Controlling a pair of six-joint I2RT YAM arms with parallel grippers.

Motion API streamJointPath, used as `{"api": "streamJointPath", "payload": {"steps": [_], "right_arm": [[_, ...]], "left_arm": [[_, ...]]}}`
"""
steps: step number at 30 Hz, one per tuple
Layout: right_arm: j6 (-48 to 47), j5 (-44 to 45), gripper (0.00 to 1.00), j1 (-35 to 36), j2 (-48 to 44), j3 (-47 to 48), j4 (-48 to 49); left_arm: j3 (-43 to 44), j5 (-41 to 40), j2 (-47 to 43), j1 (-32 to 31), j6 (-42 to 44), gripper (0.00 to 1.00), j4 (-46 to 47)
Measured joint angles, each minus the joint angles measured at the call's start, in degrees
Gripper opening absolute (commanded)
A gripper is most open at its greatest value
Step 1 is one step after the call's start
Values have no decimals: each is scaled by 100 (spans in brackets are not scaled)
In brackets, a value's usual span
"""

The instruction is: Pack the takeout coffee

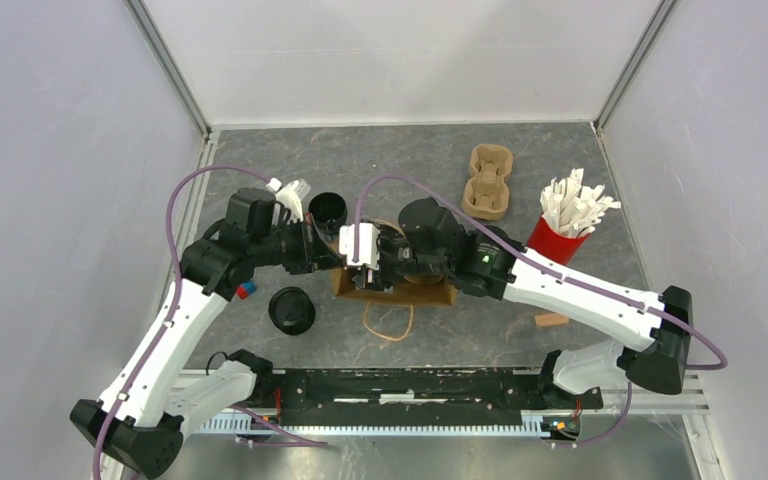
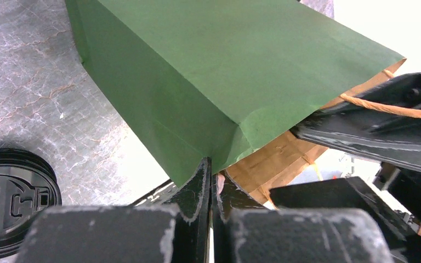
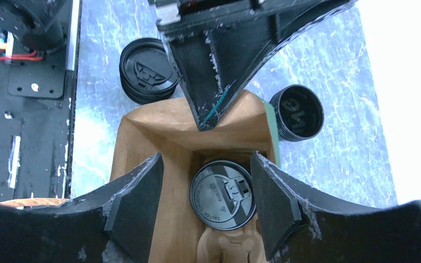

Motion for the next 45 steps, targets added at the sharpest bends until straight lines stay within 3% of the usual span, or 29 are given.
{"api": "streamJointPath", "payload": {"steps": [11, 19, 26, 31, 38, 45], "right_arm": [[444, -192, 69, -122, -199, 634, -184], [962, -361, 70, -313, -485, 802, 269], [1740, -243, 70, -988, -953, 422, 1095], [2173, 557, 72, -1373, -925, 463, 1054], [2356, 2538, 79, -1923, -459, 896, -44], [2474, 2872, 83, -2868, -479, -348, -433]], "left_arm": [[138, -20, 101, 0, 162, 2, -55], [225, -59, 168, 0, 258, 2, -142], [275, -153, 170, -9, 260, 2, -251], [297, -173, 170, -11, 260, 2, -260], [365, -264, 168, -11, 297, 2, -319], [407, -299, 168, -11, 380, 2, -409]]}}
